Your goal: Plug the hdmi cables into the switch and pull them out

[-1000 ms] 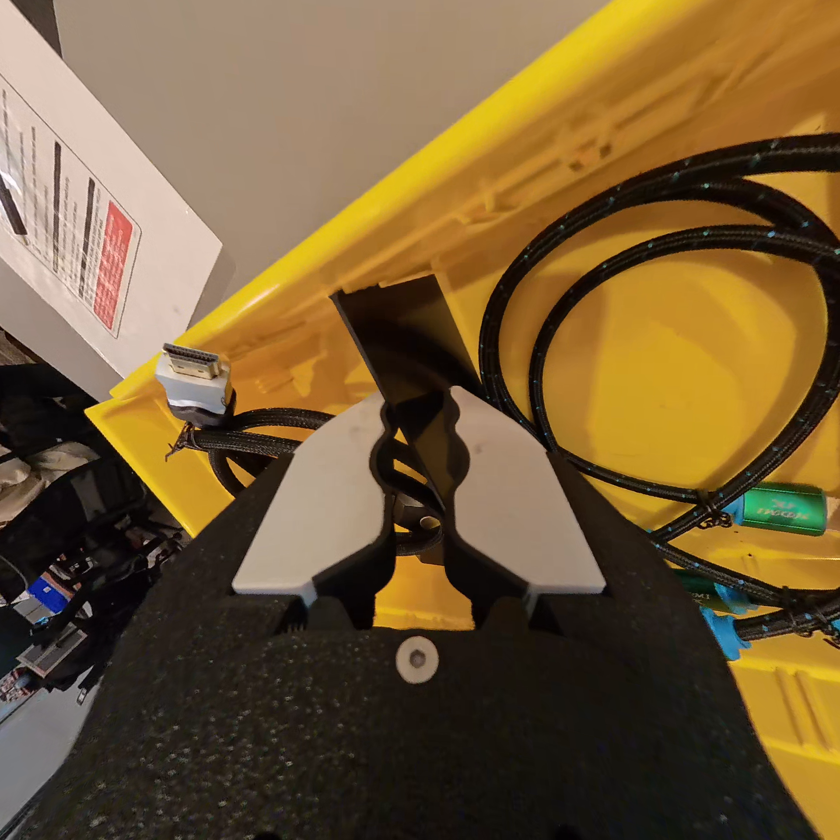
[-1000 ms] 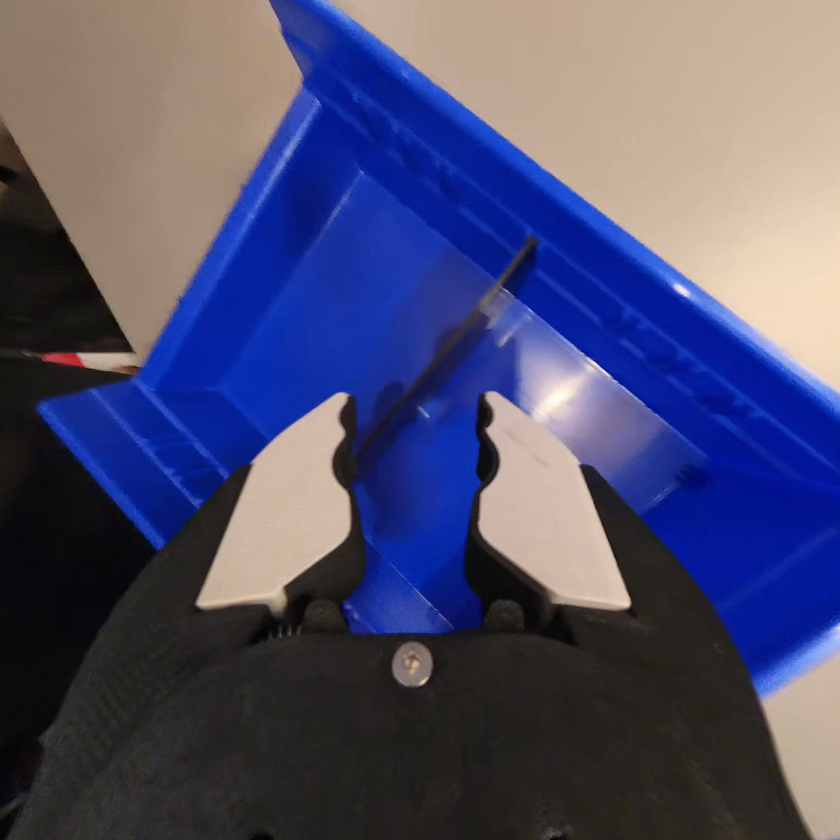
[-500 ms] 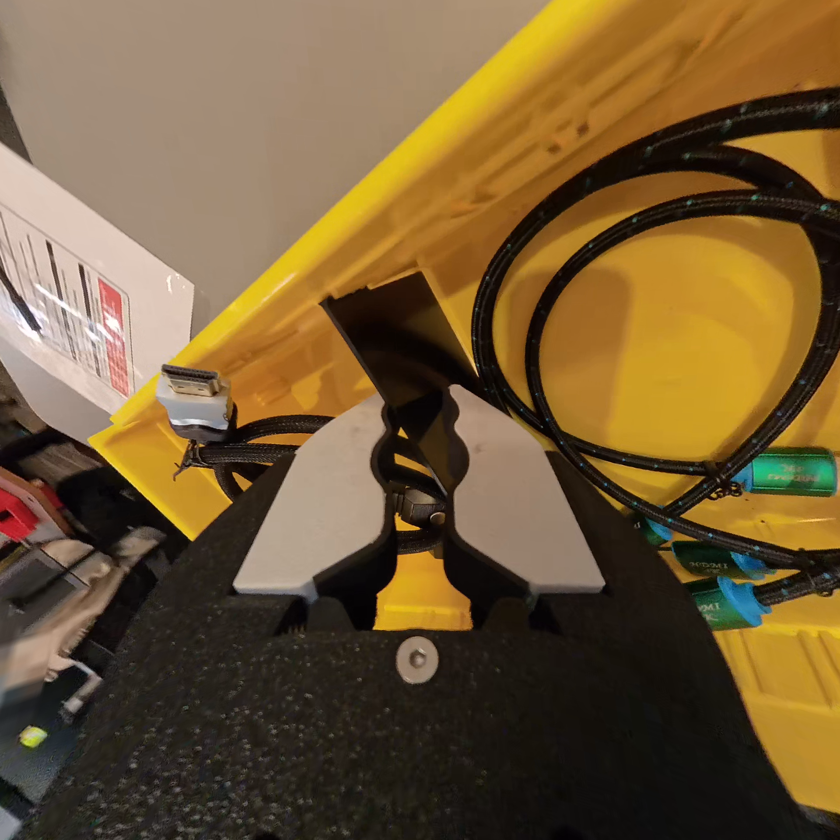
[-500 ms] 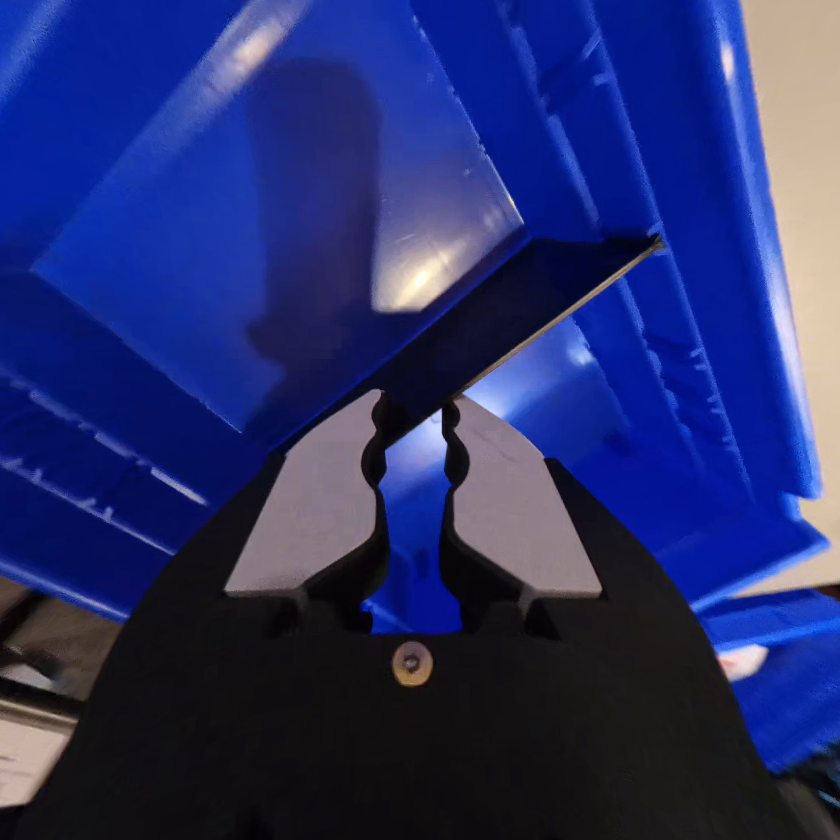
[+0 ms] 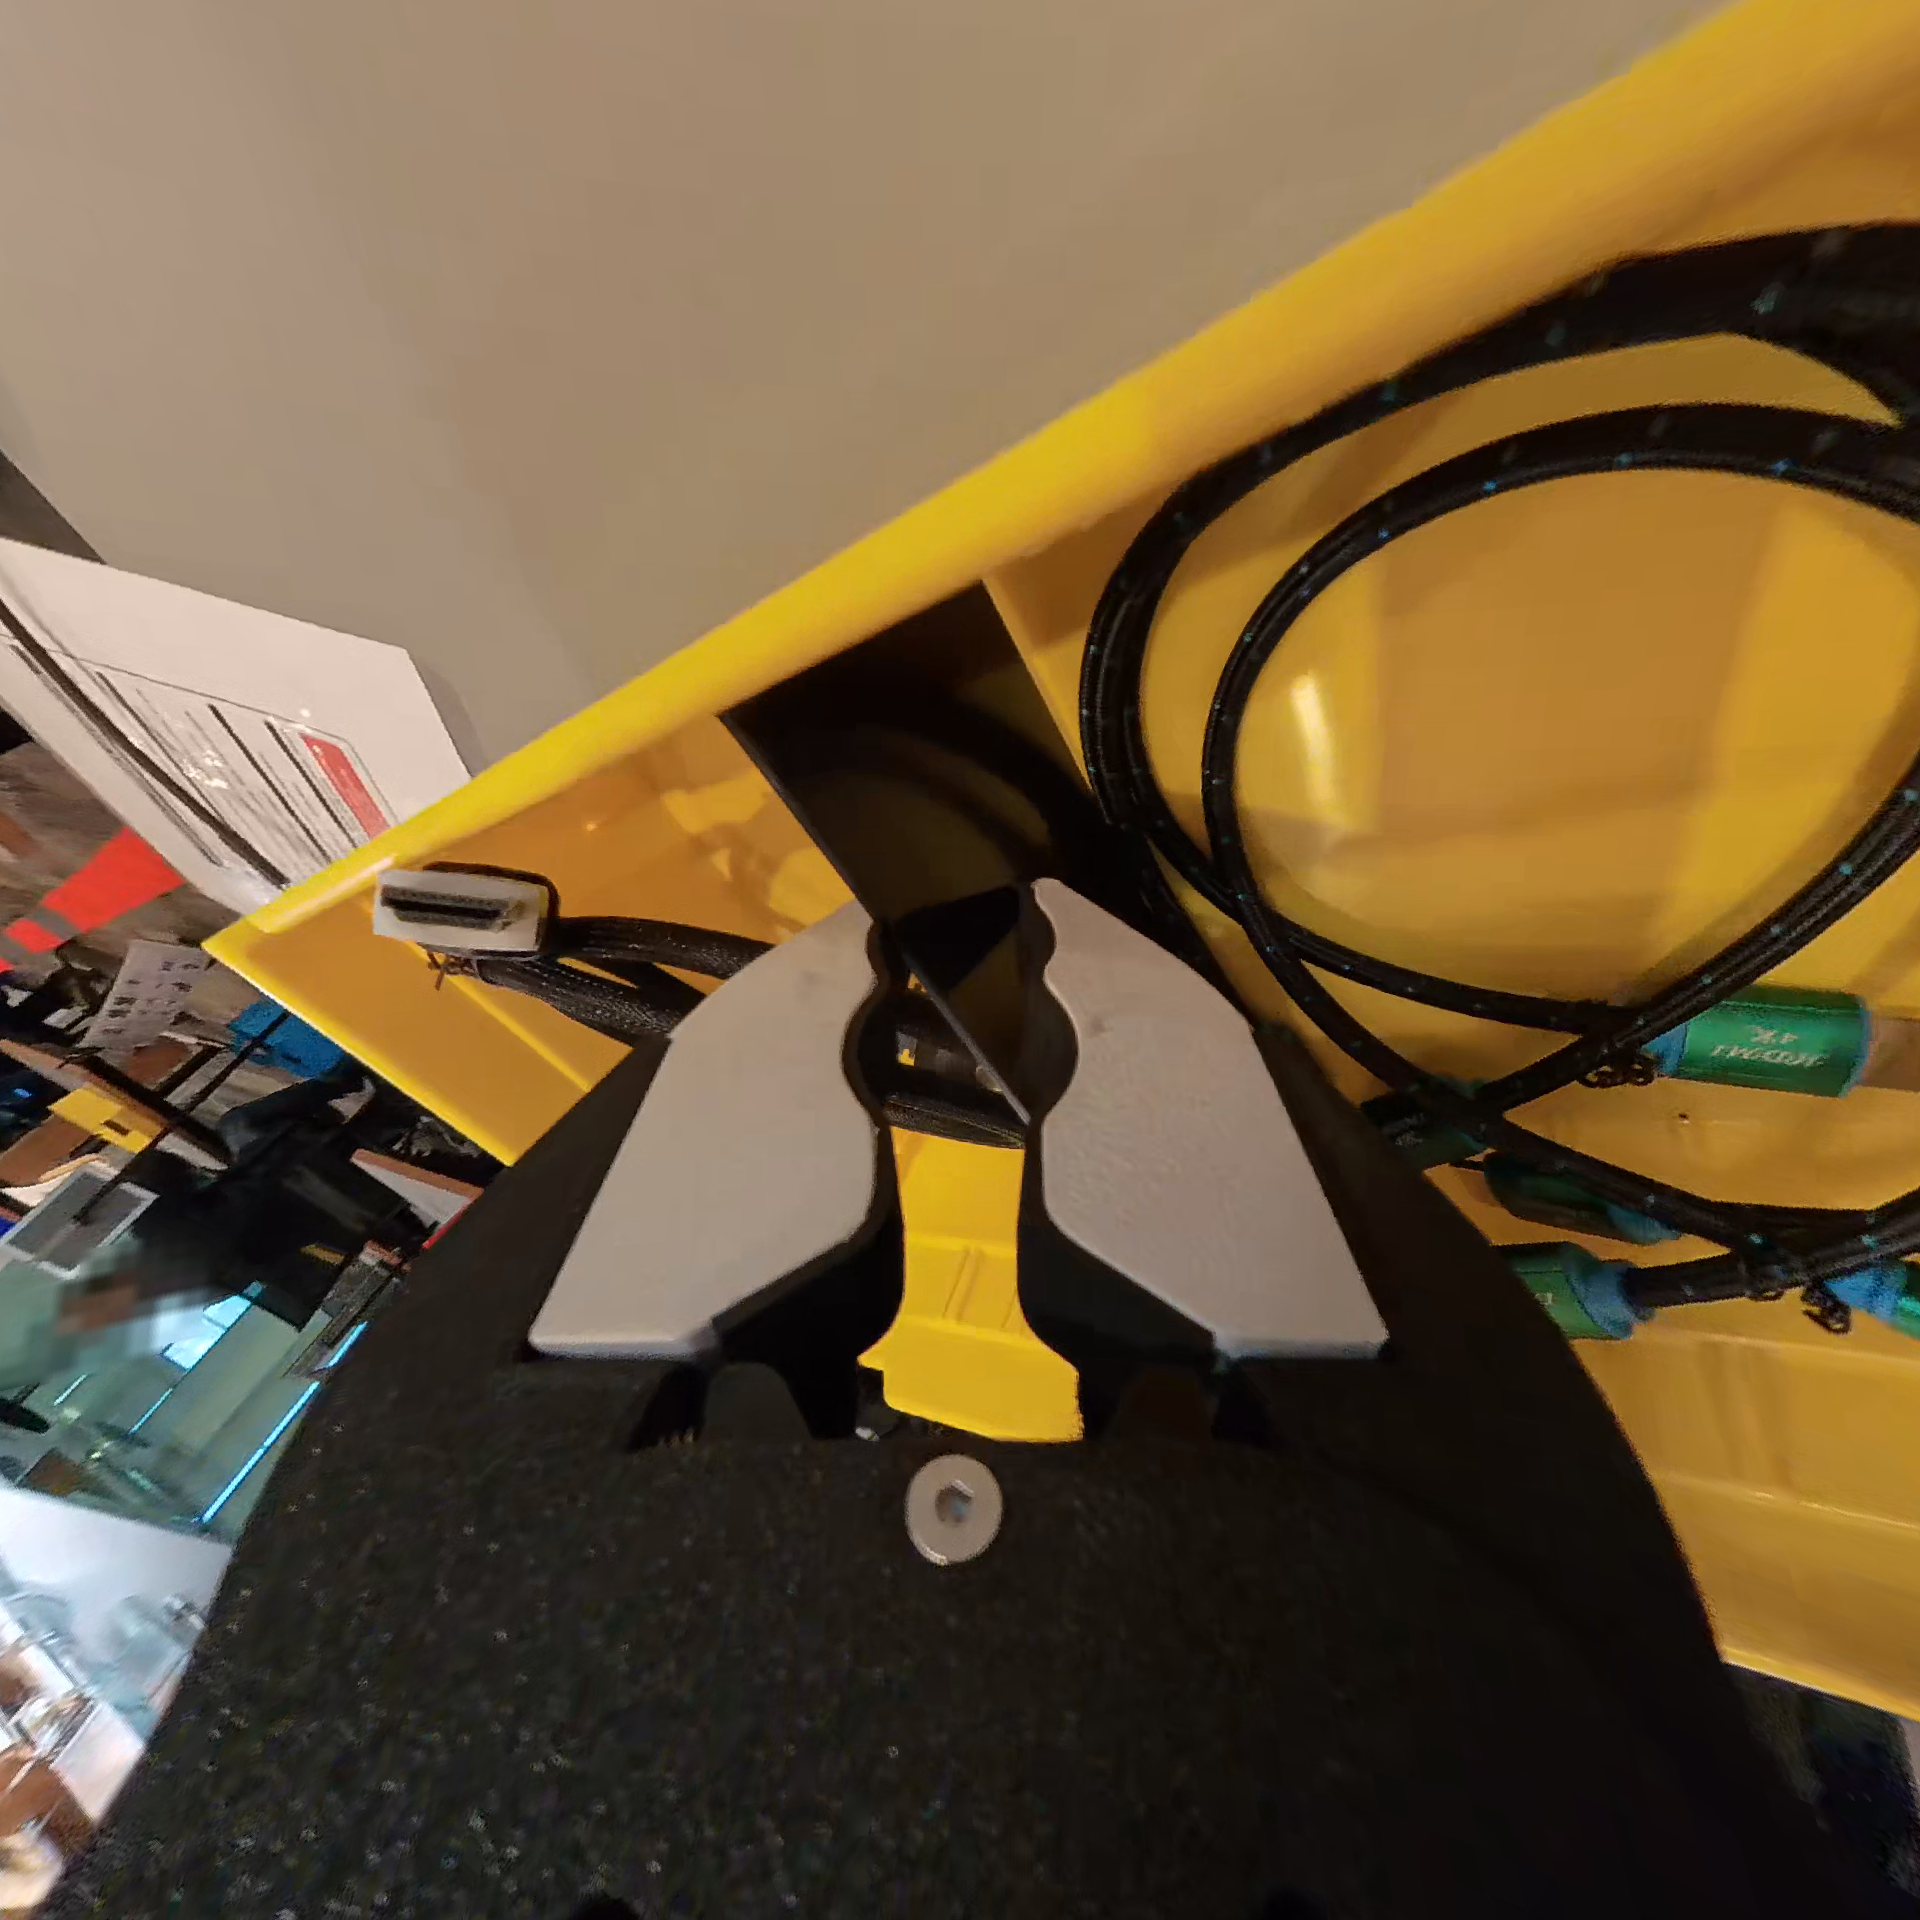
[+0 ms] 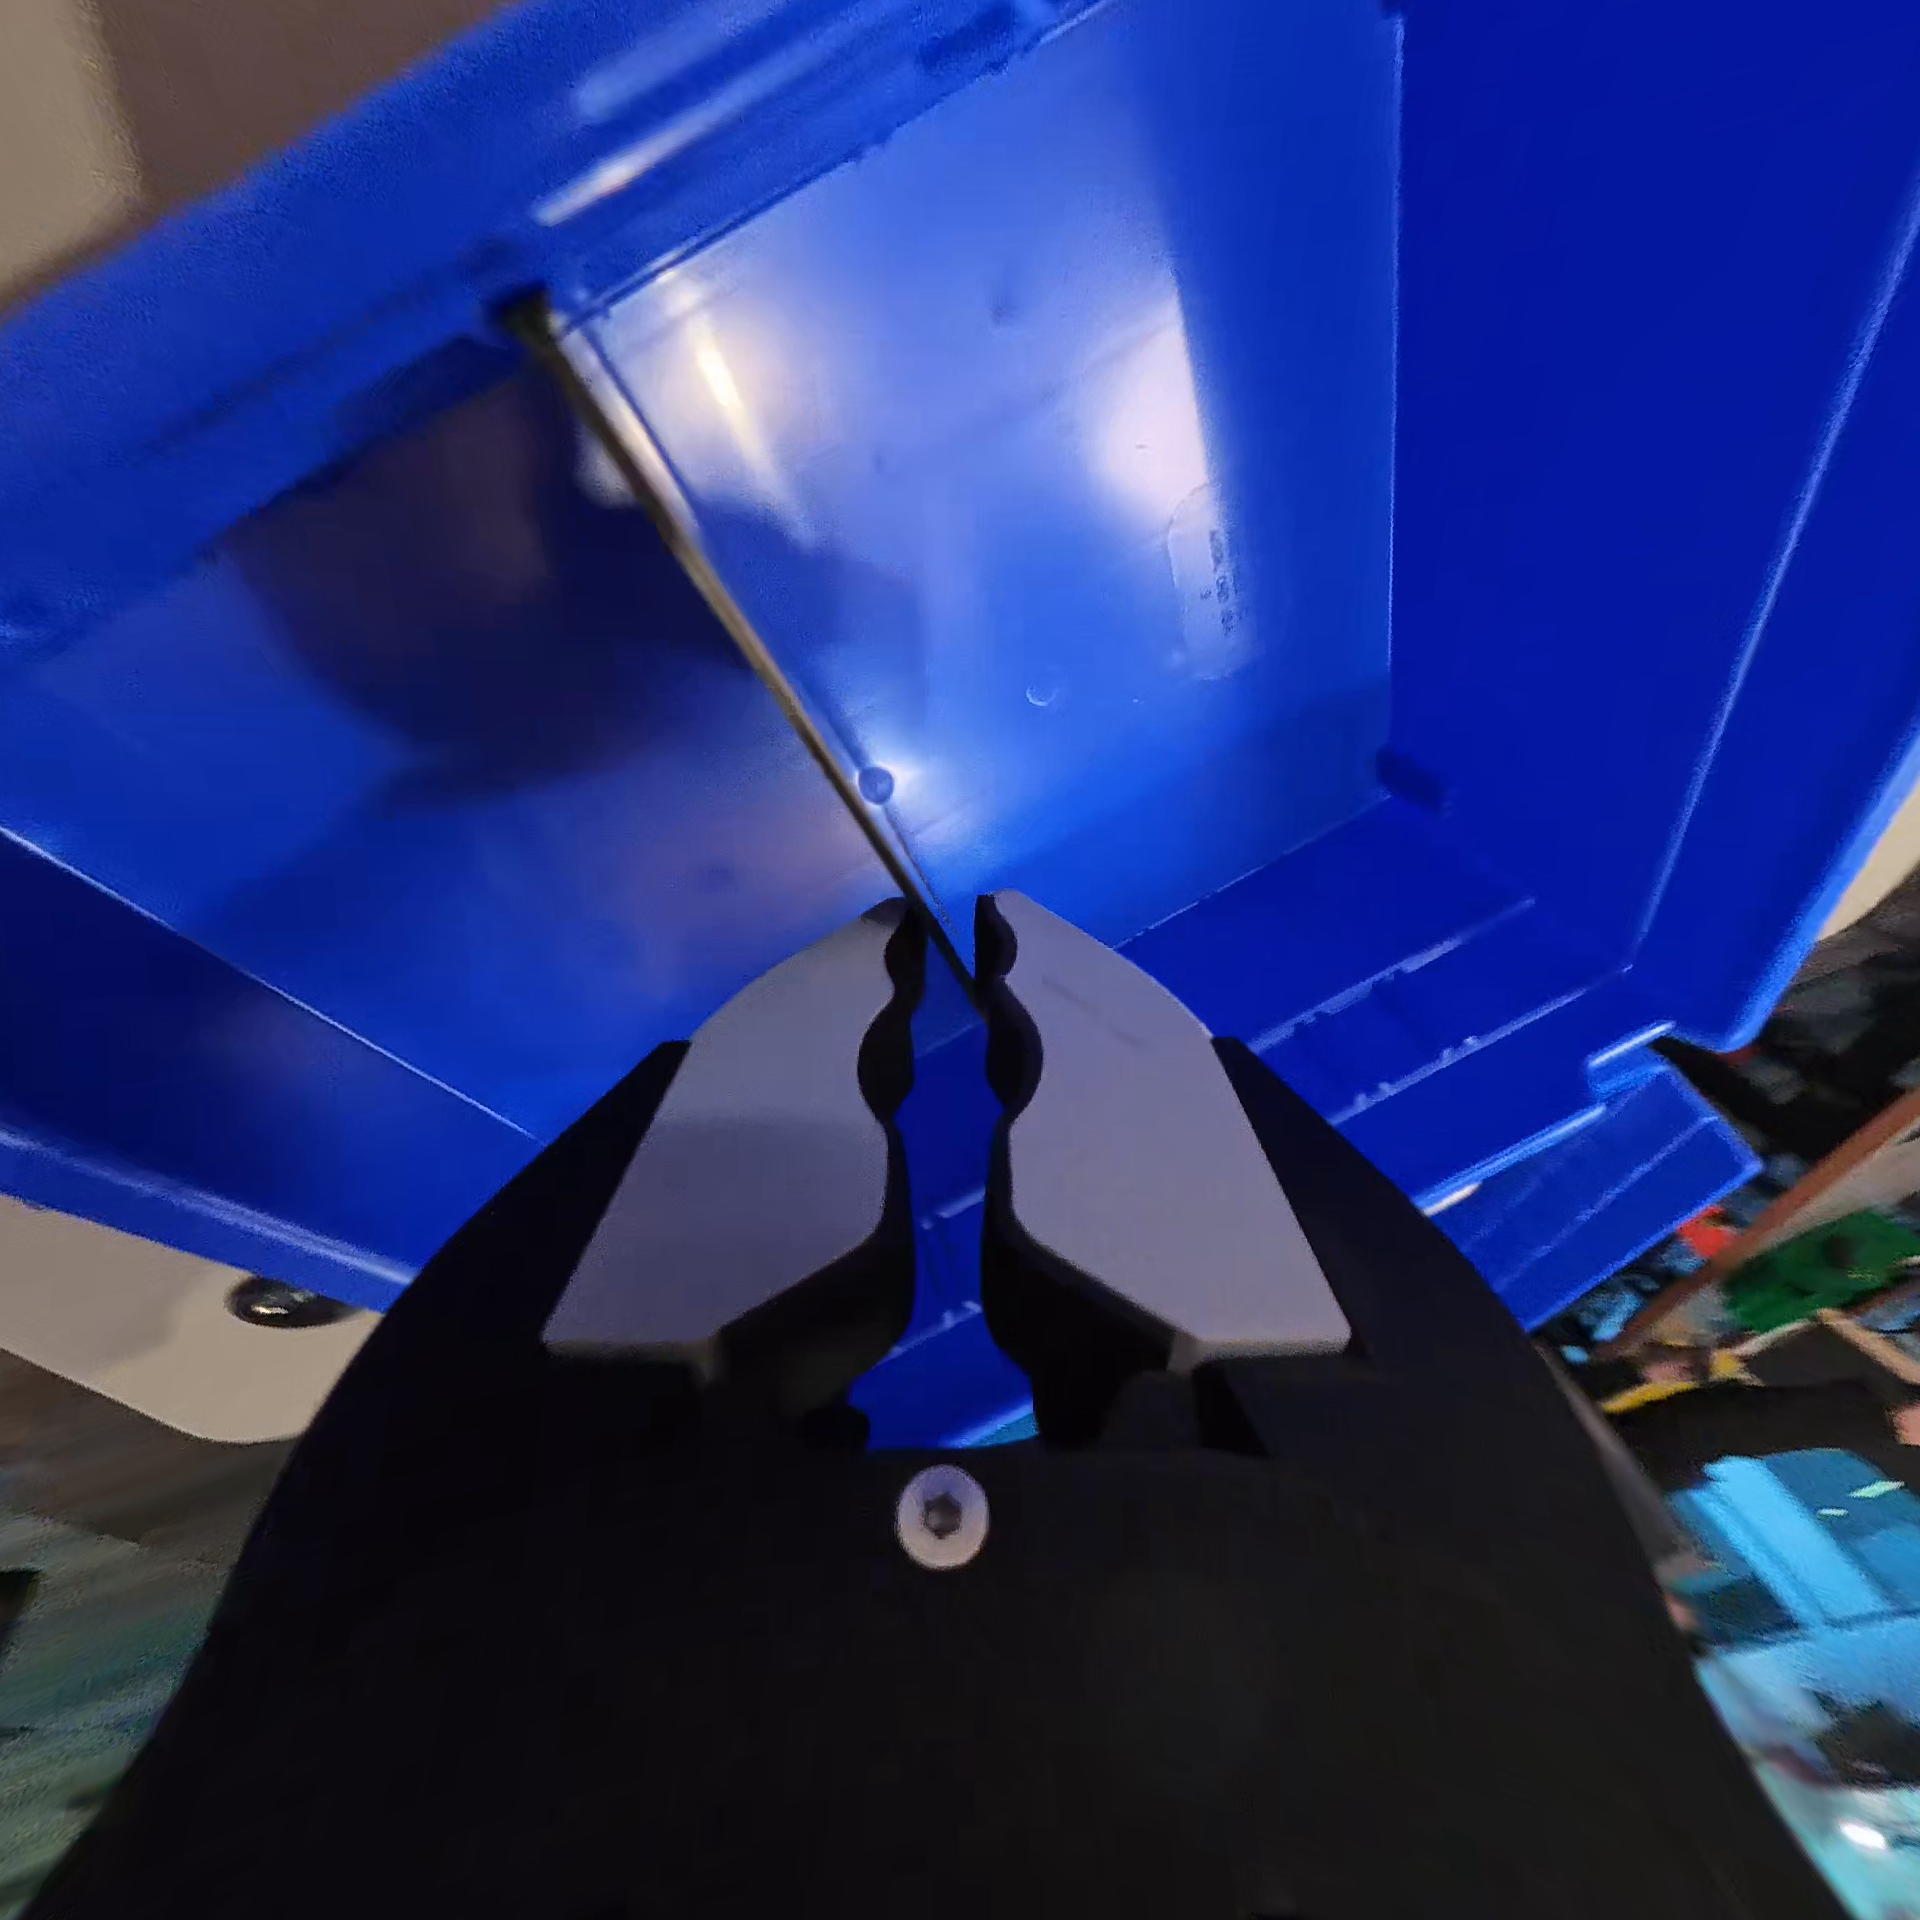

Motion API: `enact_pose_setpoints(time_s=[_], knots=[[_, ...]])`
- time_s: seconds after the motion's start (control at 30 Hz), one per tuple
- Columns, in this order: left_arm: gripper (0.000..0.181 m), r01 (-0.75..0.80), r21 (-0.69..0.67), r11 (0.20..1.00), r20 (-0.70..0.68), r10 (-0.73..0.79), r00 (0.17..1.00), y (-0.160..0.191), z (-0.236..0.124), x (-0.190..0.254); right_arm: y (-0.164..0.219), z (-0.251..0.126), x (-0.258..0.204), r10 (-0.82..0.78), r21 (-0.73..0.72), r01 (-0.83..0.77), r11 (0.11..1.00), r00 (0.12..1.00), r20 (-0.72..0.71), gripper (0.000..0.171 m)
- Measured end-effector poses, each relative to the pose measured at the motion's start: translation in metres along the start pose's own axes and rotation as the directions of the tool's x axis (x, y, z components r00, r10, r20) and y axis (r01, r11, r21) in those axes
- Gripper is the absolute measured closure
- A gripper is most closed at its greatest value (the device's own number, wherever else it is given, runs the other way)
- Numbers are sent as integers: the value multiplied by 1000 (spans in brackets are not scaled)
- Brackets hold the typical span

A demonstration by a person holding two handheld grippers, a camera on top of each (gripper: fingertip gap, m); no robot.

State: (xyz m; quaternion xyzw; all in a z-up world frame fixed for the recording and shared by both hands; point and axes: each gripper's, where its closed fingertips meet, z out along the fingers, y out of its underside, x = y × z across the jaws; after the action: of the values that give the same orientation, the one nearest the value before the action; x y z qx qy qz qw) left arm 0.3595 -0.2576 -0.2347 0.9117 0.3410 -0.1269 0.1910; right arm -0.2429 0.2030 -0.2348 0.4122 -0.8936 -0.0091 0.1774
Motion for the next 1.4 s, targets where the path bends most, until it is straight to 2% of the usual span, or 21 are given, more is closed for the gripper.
enact_pose_setpoints(time_s=[0.23, 0.7, 0.83, 1.03, 1.13, 1.33, 1.4], knots=[[161, -40, -25, 999, 77, 42, 996, 22, 8, -7, 11, 9, 21, 280, -9, -280, 960, 960, 4, 160], [159, -111, -64, 992, 205, 122, 971, 46, 18, -21, 52, 29, 60, 530, -90, -531, 843, 847, -32, 160], [159, -111, -57, 992, 225, 121, 967, 49, 21, -25, 56, 32, 65, 548, -93, -548, 832, 836, -23, 160], [162, 24, 7, 1000, 203, -25, 979, 50, 24, -27, 58, 34, 70, 524, -85, -524, 847, 851, -28, 161], [164, 140, 4, 990, 182, -138, 974, 52, 26, -30, 58, 34, 70, 471, -65, -471, 880, 882, -25, 160], [165, 428, -21, 904, 157, -419, 894, 54, 29, -33, 58, 30, 58, 340, -3, -340, 940, 940, -19, 160], [165, 468, -15, 884, 157, -460, 874, 54, 29, -33, 58, 29, 56, 300, 28, -299, 954, 954, -24, 160]])
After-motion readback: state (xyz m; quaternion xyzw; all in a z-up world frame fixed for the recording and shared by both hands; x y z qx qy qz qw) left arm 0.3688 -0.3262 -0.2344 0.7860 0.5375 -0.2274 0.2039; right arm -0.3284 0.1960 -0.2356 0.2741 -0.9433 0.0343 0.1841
